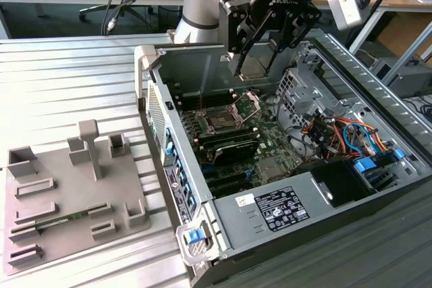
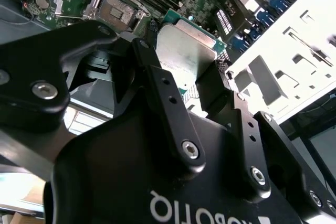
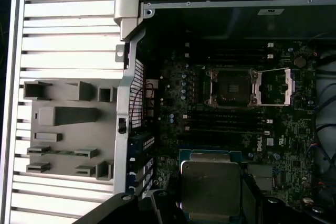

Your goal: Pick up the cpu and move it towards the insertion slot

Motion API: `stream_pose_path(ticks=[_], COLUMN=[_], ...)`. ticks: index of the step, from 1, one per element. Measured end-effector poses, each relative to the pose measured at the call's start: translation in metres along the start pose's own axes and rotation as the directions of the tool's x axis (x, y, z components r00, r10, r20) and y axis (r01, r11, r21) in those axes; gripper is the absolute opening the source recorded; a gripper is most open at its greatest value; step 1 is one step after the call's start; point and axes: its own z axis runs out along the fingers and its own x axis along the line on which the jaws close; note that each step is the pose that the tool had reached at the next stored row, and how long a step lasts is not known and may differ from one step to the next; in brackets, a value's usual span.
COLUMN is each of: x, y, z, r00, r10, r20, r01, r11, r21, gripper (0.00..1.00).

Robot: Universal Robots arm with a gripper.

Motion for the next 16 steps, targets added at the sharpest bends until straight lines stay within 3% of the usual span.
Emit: stream_pose_path(ticks=[16], x=[-0.0233], y=[-0.001], z=[-0.0006], r00=[1.0], r10=[0.0], r20=[-0.0017], r01=[0.0], r11=[1.0], r21=[-0.0001], gripper=[0.55])
